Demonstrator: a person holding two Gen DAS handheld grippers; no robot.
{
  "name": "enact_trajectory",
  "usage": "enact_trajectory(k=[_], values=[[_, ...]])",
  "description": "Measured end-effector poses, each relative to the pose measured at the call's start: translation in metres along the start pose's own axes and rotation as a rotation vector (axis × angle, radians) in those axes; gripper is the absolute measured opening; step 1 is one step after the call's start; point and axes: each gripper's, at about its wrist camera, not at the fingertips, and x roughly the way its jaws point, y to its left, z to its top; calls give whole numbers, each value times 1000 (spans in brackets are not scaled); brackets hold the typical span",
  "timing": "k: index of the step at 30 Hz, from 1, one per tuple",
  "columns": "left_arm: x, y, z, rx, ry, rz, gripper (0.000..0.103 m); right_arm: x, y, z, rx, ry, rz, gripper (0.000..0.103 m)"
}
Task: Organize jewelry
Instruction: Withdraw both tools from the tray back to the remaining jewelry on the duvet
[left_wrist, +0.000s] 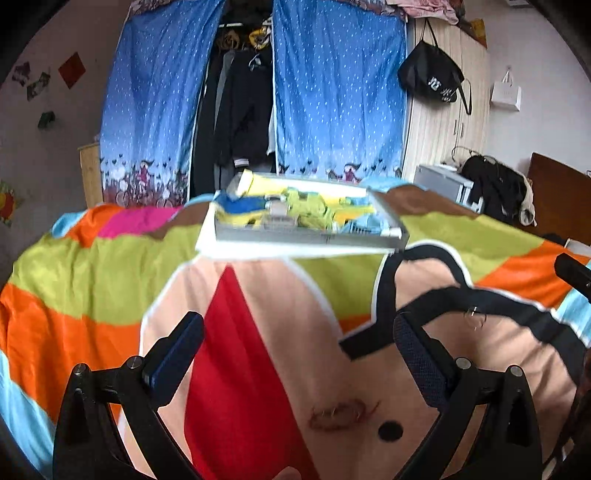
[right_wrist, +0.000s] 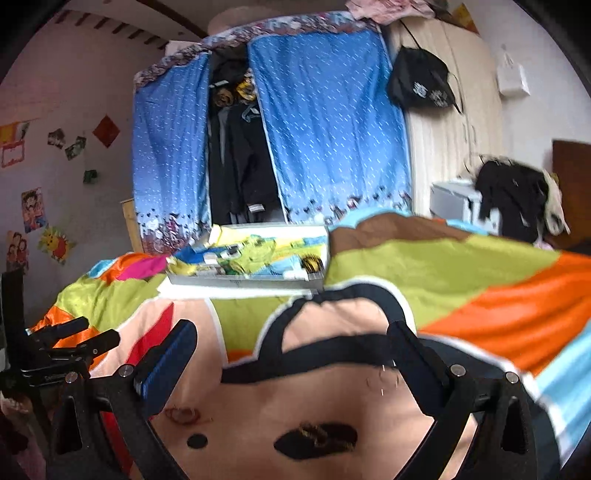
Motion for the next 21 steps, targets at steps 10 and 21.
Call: enact_trajectory(k=[10,21], values=[[21,-4,-42,40,164,-65,100,14,-16,-57,48,160,-59,103],[58,-4,-66,23,369,-155,100,43,-22,-91,87,306,-52,103]])
